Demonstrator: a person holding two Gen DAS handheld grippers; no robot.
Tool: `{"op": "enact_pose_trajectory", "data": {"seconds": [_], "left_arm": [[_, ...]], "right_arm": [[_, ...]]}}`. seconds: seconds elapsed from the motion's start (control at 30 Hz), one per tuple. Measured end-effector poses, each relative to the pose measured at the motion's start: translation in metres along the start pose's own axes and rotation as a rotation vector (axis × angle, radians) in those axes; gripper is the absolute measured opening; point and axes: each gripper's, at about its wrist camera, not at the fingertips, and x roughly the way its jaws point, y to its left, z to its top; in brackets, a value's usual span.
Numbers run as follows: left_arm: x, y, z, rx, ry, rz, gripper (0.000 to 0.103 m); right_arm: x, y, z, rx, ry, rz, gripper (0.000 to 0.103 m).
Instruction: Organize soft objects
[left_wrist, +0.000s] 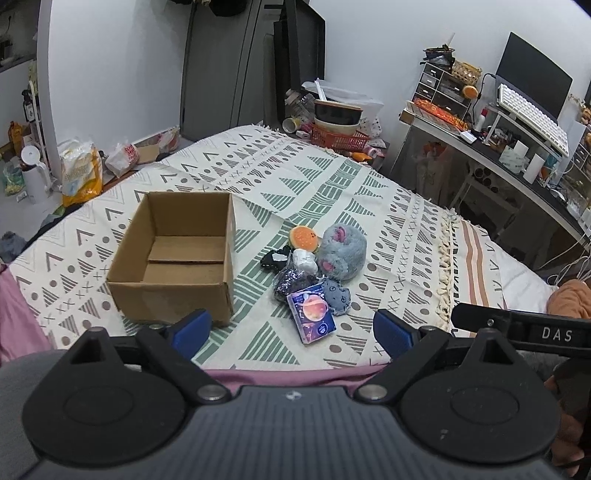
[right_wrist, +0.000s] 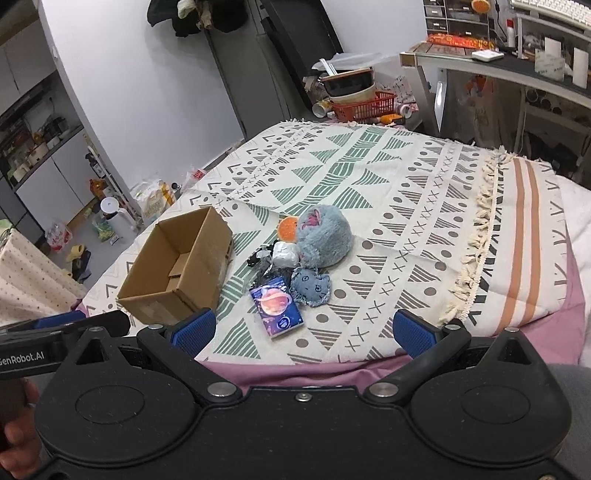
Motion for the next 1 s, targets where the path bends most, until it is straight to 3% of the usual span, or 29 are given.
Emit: {"op": "enact_pose_trajectory", "data": {"seconds": [0.3, 0.47, 0.8, 1.0], "left_arm": [[0.045, -0.001, 0.003, -0.036, 0.053, 0.007, 0.092], [0.069, -0.006, 0.007, -0.045, 0.083, 0.002, 0.088], [0.118, -0.008, 0.009, -0.104, 0.143, 0.006, 0.064], [0.147, -0.010, 0.007, -0.135, 0.185, 0.005, 0.062]], "right_arm": [[0.041, -0.015, 0.012, 0.044, 0.027, 0.028, 0.102], [0.067, -0.023, 0.022, 0.072, 0.067, 0.057, 0.091], [0.114, -0.044, 0.031, 0.160, 0.125, 0.110, 0.074], [0.136, -0.054, 0.028, 0.215, 0.143, 0.142, 0.072]]}}
